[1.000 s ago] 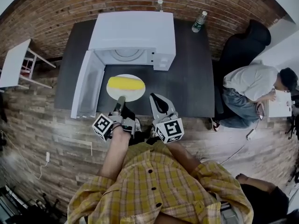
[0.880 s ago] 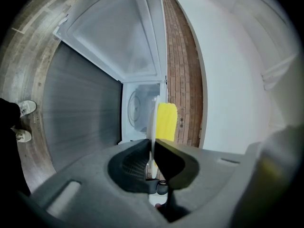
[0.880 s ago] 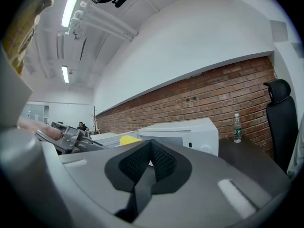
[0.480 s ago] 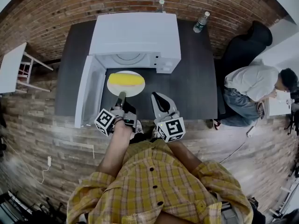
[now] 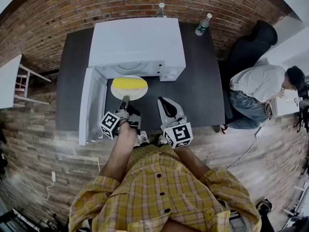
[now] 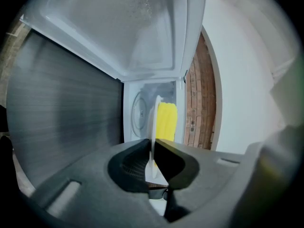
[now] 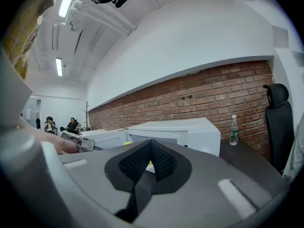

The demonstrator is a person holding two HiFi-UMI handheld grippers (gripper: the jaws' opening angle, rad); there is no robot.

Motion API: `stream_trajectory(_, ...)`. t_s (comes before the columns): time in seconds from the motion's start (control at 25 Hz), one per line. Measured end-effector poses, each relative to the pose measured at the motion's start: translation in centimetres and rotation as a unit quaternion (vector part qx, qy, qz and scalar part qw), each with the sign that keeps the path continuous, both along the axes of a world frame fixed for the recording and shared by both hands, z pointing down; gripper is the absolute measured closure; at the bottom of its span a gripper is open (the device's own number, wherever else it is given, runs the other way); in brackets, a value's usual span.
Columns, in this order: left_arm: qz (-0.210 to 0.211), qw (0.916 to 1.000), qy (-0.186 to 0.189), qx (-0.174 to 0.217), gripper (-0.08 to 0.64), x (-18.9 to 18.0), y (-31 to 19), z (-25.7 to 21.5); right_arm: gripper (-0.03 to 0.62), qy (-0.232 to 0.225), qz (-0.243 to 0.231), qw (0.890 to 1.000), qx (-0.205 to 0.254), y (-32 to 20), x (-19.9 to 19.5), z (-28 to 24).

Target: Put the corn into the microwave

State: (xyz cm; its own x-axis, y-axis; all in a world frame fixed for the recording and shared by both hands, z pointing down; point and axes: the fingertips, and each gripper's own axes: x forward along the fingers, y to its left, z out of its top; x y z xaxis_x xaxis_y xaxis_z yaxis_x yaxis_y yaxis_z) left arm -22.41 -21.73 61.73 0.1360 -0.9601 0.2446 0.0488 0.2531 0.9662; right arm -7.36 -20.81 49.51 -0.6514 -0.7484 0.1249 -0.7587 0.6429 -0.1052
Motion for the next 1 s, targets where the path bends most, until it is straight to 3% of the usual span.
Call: stream_trajectory(1.0, -0.004, 0.9992, 0.001, -0.040, 0.524, -2.2, -8.9, 7.4, 0.592, 0.020, 0.021, 1.000, -0.011, -4.2, 0.6, 1.4)
